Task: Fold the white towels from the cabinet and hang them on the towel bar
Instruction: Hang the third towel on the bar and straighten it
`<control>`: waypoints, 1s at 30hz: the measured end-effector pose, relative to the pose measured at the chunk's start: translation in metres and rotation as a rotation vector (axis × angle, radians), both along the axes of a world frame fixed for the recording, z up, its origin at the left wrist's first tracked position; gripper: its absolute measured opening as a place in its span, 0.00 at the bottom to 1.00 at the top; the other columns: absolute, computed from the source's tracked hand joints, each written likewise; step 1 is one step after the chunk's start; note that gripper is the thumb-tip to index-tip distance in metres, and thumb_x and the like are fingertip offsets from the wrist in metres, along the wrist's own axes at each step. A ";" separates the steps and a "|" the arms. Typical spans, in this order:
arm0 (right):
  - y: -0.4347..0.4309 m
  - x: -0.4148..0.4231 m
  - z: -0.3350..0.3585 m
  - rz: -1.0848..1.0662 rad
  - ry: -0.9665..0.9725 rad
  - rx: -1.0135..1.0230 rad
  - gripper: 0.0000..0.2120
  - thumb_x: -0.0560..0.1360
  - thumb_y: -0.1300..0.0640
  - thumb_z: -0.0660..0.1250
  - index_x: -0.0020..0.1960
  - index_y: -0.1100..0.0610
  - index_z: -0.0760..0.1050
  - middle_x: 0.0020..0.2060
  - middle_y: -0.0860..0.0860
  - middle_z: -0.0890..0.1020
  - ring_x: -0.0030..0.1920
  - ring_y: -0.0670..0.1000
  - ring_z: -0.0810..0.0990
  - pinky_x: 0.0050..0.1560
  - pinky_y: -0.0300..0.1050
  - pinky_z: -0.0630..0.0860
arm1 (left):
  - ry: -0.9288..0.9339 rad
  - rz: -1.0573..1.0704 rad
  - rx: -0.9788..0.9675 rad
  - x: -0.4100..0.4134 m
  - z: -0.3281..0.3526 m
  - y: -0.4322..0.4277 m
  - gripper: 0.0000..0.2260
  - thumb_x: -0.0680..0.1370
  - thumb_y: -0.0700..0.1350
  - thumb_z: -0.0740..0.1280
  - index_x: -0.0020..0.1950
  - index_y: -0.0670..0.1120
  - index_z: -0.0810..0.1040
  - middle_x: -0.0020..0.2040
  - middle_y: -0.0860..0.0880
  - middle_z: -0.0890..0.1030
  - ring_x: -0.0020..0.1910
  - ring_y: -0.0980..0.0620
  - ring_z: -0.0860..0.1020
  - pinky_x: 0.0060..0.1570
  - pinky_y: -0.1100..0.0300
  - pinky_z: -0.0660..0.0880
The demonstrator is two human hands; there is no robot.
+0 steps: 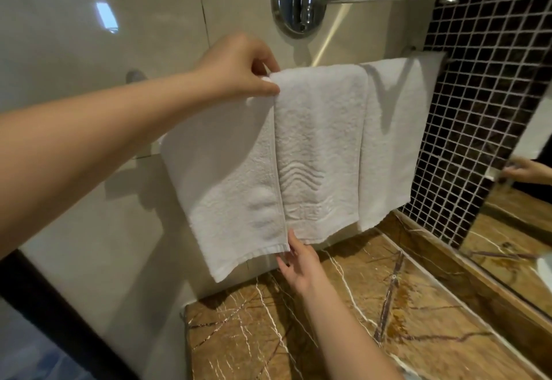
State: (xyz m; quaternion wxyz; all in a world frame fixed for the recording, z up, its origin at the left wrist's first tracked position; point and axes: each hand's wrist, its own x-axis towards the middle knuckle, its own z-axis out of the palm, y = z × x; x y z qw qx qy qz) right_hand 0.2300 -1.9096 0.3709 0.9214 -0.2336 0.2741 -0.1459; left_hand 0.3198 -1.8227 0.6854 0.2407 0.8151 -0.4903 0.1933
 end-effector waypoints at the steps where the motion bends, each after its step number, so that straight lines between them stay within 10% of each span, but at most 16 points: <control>1: -0.001 0.000 -0.002 -0.002 0.003 -0.007 0.16 0.74 0.60 0.69 0.60 0.63 0.73 0.55 0.61 0.82 0.53 0.57 0.81 0.52 0.50 0.80 | -0.011 -0.002 -0.014 0.000 -0.002 0.000 0.14 0.70 0.45 0.74 0.54 0.45 0.82 0.44 0.46 0.82 0.44 0.49 0.79 0.48 0.53 0.77; 15: -0.008 0.010 -0.017 -0.055 0.031 -0.010 0.15 0.72 0.64 0.71 0.56 0.64 0.72 0.50 0.63 0.83 0.51 0.60 0.83 0.57 0.59 0.77 | 0.039 0.005 -0.023 -0.004 -0.001 -0.002 0.11 0.69 0.44 0.75 0.51 0.46 0.83 0.43 0.47 0.82 0.43 0.50 0.80 0.47 0.54 0.77; 20: -0.008 0.016 -0.021 -0.085 0.044 -0.082 0.15 0.72 0.65 0.70 0.59 0.65 0.75 0.46 0.58 0.85 0.46 0.56 0.85 0.43 0.48 0.83 | 0.128 0.015 0.006 -0.003 0.014 -0.019 0.12 0.71 0.52 0.72 0.46 0.44 0.82 0.41 0.47 0.80 0.41 0.50 0.77 0.43 0.55 0.73; 26: -0.048 -0.009 -0.030 -0.104 0.027 0.083 0.16 0.72 0.65 0.67 0.59 0.62 0.72 0.62 0.64 0.75 0.58 0.62 0.77 0.65 0.56 0.71 | 0.082 -0.077 -0.019 -0.012 0.019 -0.076 0.08 0.72 0.49 0.70 0.48 0.49 0.82 0.43 0.49 0.81 0.41 0.53 0.78 0.41 0.61 0.72; 30: -0.106 -0.024 -0.032 -0.273 -0.004 0.157 0.22 0.77 0.54 0.60 0.70 0.58 0.66 0.66 0.63 0.72 0.63 0.63 0.73 0.61 0.55 0.70 | -0.011 -0.116 0.047 -0.016 0.017 -0.120 0.11 0.73 0.50 0.69 0.52 0.49 0.82 0.48 0.47 0.82 0.46 0.50 0.79 0.43 0.61 0.72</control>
